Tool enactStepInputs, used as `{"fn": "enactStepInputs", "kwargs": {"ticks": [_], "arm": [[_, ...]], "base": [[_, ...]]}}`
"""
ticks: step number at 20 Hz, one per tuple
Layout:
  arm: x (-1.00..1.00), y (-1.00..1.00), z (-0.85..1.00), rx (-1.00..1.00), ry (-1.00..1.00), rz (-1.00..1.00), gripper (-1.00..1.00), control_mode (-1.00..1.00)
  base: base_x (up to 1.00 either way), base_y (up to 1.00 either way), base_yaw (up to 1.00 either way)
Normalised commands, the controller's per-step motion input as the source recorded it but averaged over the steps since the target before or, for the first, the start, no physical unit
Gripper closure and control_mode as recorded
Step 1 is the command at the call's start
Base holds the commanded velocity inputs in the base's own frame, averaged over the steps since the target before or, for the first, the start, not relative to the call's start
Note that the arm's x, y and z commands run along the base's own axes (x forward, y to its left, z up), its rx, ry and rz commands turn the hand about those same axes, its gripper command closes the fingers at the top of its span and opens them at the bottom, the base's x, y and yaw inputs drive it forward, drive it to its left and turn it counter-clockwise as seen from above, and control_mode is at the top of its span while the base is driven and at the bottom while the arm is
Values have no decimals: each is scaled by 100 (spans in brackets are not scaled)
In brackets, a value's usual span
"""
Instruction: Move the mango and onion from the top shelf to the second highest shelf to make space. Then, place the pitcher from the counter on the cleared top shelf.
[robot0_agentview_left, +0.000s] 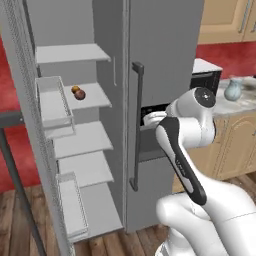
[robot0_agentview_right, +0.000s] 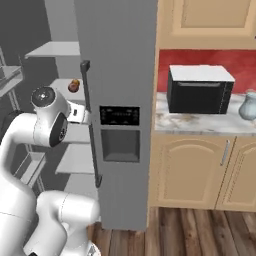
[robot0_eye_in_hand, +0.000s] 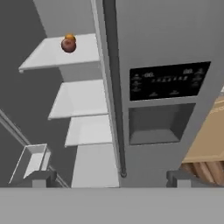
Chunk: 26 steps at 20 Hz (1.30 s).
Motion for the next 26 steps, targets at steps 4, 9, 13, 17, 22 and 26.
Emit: {"fn": "enactStepInputs", "kwargs": {"ticks": [4,9,13,17,22,26], "arm": [[0,0,0,0,0,0,-100,100],[0,0,0,0,0,0,-100,100],[0,0,0,0,0,0,-100,100],[0,0,0,0,0,0,-100,100],[0,0,0,0,0,0,-100,100],[0,0,0,0,0,0,-100,100]], "base": [[20,-100,1],[27,-100,4],[32,-100,0],[49,-97,-6],[70,-72,-6],[81,-46,-1]]}}
